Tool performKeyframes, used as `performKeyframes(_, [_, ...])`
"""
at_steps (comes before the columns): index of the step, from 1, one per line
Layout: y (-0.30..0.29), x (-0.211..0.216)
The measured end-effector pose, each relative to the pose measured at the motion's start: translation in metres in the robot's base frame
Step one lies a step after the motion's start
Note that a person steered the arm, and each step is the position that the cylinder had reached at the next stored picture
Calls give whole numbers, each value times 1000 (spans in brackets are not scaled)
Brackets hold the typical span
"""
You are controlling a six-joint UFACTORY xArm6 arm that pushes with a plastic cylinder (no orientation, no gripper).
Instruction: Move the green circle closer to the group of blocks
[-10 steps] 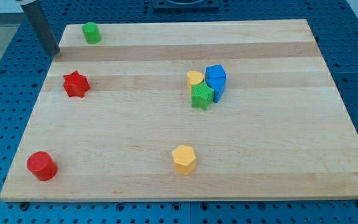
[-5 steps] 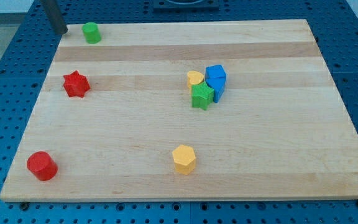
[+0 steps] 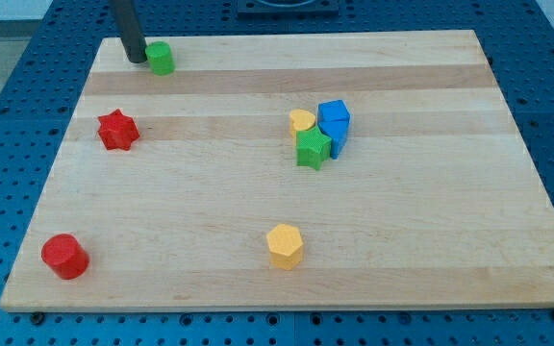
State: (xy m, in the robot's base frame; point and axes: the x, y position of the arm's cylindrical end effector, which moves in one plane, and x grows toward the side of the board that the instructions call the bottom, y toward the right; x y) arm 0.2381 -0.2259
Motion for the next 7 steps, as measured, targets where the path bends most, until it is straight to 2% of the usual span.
performKeyframes(3, [61,5])
performKeyframes(5, [98,36])
performKeyframes(7, [149,36])
